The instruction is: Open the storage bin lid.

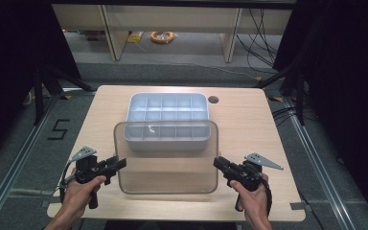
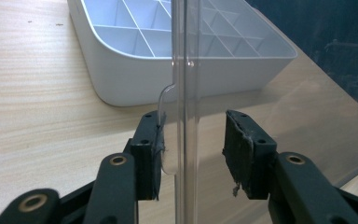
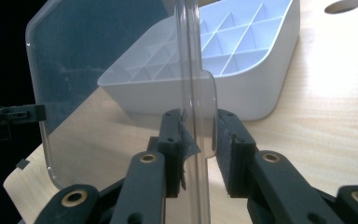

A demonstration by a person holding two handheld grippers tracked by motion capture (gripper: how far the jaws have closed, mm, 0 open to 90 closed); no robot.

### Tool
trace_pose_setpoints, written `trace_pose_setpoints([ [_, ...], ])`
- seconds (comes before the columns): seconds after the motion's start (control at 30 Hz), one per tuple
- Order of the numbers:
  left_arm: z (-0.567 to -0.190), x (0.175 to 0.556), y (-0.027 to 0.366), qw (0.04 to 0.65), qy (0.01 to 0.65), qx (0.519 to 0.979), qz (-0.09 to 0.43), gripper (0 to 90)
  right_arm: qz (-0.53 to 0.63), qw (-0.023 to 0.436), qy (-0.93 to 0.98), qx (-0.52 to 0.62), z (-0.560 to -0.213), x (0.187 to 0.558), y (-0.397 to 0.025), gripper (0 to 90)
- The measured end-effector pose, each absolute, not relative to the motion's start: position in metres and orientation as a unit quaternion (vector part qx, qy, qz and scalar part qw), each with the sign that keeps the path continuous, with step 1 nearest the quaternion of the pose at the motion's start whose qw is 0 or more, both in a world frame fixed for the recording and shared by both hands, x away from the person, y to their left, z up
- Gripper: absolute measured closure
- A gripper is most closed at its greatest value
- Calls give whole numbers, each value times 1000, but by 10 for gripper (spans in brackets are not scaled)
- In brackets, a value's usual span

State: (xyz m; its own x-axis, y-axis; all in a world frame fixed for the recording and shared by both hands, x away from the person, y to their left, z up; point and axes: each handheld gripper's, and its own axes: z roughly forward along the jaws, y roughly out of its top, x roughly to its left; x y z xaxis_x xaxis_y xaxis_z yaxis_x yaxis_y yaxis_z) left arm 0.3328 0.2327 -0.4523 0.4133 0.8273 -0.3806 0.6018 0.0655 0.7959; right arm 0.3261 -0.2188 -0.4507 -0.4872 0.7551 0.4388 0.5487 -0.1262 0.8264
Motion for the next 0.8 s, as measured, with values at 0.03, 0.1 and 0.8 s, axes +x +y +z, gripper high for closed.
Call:
trace_pose_setpoints([
  [0.03, -455, 334, 233, 502, 533, 673, 108, 575, 561, 87, 654, 500, -453, 326, -218, 740],
  [0.1, -455, 334, 233, 498, 535, 673, 110, 573, 560, 89, 654, 501, -456, 326, -217, 740],
  [0.8, -475, 329, 235, 488, 543, 678, 79, 575, 539, 53, 660, 520, -477, 317, -221, 739],
])
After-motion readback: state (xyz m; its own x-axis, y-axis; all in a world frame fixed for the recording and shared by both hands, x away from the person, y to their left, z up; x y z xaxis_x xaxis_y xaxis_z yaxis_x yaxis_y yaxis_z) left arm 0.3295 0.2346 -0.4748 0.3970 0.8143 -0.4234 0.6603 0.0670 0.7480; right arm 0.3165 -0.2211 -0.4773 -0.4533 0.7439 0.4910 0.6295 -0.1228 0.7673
